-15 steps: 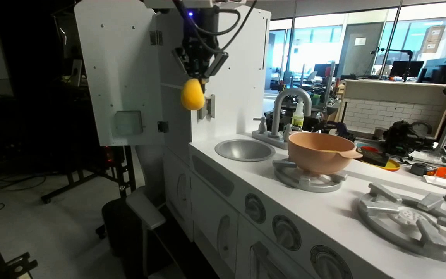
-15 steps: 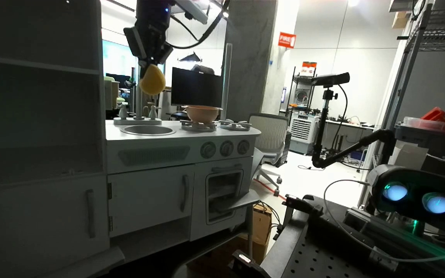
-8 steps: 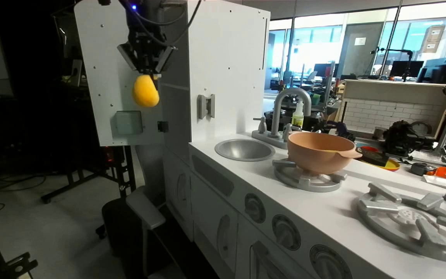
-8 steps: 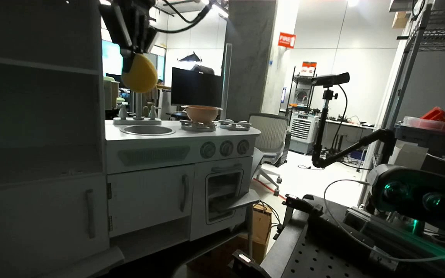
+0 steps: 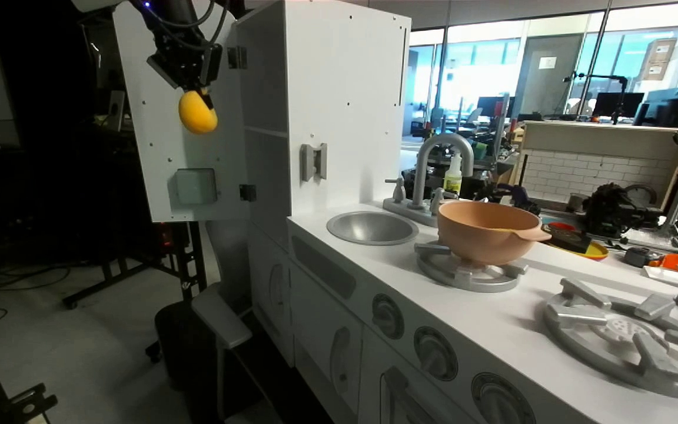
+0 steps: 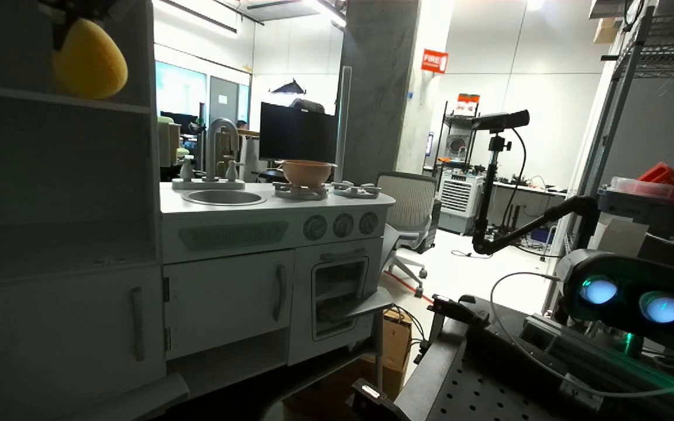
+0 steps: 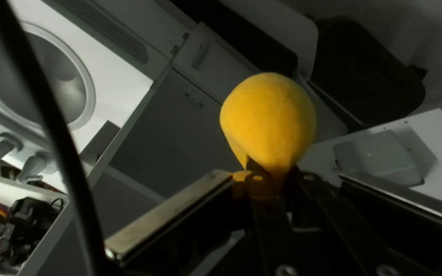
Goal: Open the top cabinet door and put an orange plushie and the maize in the top compartment of the cabinet
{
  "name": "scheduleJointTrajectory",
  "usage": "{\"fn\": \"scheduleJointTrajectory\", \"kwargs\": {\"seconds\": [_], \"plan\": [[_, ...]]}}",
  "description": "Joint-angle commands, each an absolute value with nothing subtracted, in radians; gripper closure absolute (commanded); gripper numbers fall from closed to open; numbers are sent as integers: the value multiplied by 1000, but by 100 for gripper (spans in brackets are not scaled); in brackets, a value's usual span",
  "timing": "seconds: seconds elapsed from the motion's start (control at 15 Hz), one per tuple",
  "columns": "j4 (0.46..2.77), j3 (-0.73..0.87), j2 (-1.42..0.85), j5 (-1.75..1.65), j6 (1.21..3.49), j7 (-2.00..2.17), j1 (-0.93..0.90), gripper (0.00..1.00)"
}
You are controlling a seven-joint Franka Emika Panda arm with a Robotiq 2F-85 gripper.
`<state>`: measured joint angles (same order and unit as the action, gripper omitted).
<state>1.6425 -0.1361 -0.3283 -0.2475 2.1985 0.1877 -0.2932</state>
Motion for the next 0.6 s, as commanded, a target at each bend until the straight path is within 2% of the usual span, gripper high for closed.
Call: {"fn": "scheduleJointTrajectory", "kwargs": {"seconds": [0.0,0.53], "plan": [[1529,-98,-396,-344,2250,324,-328,97],[1315,34,-551,-584,2336,609,-445,97]]}}
